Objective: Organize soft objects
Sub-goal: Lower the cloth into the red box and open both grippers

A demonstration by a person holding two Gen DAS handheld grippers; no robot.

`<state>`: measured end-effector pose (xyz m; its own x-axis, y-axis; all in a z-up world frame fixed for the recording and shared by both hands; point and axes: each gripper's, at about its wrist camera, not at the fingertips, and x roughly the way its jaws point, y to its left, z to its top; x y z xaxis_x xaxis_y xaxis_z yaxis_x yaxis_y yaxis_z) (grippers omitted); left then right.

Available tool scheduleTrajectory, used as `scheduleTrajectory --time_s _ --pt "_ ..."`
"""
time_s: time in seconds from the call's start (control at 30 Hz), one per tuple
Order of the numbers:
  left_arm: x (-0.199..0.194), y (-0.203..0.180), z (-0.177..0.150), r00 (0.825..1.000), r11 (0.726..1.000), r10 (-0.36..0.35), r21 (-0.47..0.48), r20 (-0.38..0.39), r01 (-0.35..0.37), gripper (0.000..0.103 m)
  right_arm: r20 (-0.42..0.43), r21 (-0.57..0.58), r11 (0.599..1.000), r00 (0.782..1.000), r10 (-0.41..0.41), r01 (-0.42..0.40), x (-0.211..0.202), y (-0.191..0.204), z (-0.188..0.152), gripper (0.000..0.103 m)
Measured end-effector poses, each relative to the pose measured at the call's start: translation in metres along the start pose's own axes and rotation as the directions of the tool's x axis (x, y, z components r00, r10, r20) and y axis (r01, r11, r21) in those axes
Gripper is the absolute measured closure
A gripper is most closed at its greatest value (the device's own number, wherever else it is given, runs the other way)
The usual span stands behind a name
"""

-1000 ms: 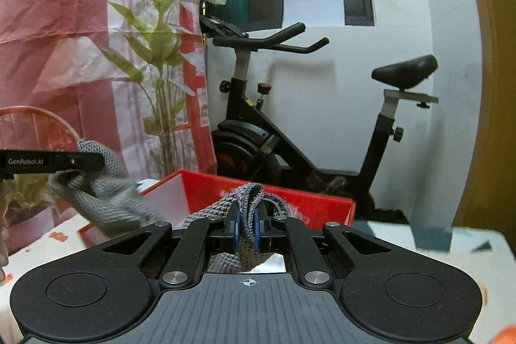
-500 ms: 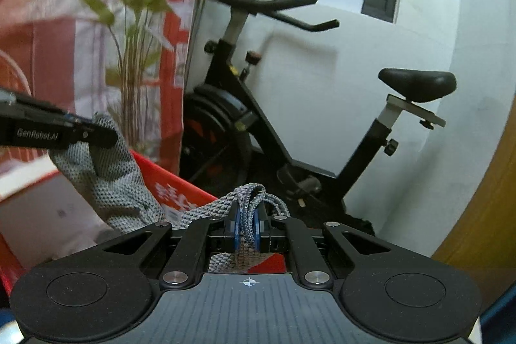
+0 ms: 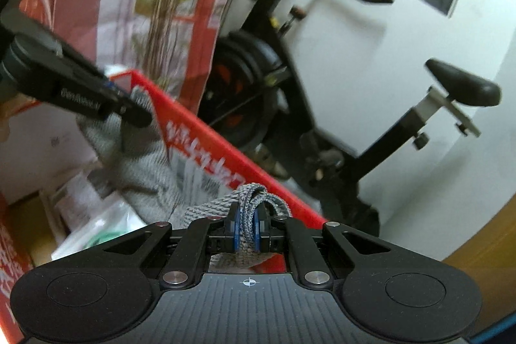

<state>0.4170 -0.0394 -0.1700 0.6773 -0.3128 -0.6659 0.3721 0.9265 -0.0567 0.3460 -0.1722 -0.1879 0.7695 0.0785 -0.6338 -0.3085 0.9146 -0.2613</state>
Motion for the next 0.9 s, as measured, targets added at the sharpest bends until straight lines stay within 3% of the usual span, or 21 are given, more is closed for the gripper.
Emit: scheduleTrajectory --time_s 0.17,0.3,0.4,0.57,0.73,0.83,0.9 --pt "0.006 0.007 0.000 1.000 0.999 -0.010 -0.034 -0.027 0.010 0.097 -0.061 -0.003 0.997 0.995 0.073 -0.074 0.012 0.007 -0.001 0.096" --pt "0.002 0.010 0.001 0.999 0.998 -0.043 -0.048 -0.002 0.043 0.095 -0.090 0.001 0.999 0.994 0.054 -0.055 0.019 0.013 -0.001 0.095" --pt "-0.007 0.008 0.001 0.997 0.996 -0.071 -0.045 0.028 0.072 0.089 -0.083 0.040 0.999 0.996 0.026 -0.022 0.015 0.005 0.001 0.093" --pt "-0.021 0.004 0.003 0.995 0.995 -0.074 -0.057 0.074 0.078 0.061 -0.061 0.090 0.995 0.998 -0.024 0.030 -0.004 -0.009 0.003 0.083" --pt "-0.043 -0.002 0.003 0.991 0.996 -0.067 -0.043 0.118 0.073 0.061 -0.034 0.143 0.986 0.996 -0.083 0.087 -0.032 -0.023 0.002 0.083" --pt "-0.065 -0.007 0.001 0.987 0.998 -0.057 -0.011 0.153 0.059 0.058 -0.003 0.189 0.977 0.995 -0.101 0.100 -0.054 -0.031 0.000 0.077" --pt "-0.082 -0.011 -0.005 0.983 0.999 -0.048 0.013 0.177 0.046 0.052 0.024 0.223 0.970 0.994 -0.106 0.098 -0.070 -0.035 -0.004 0.068"
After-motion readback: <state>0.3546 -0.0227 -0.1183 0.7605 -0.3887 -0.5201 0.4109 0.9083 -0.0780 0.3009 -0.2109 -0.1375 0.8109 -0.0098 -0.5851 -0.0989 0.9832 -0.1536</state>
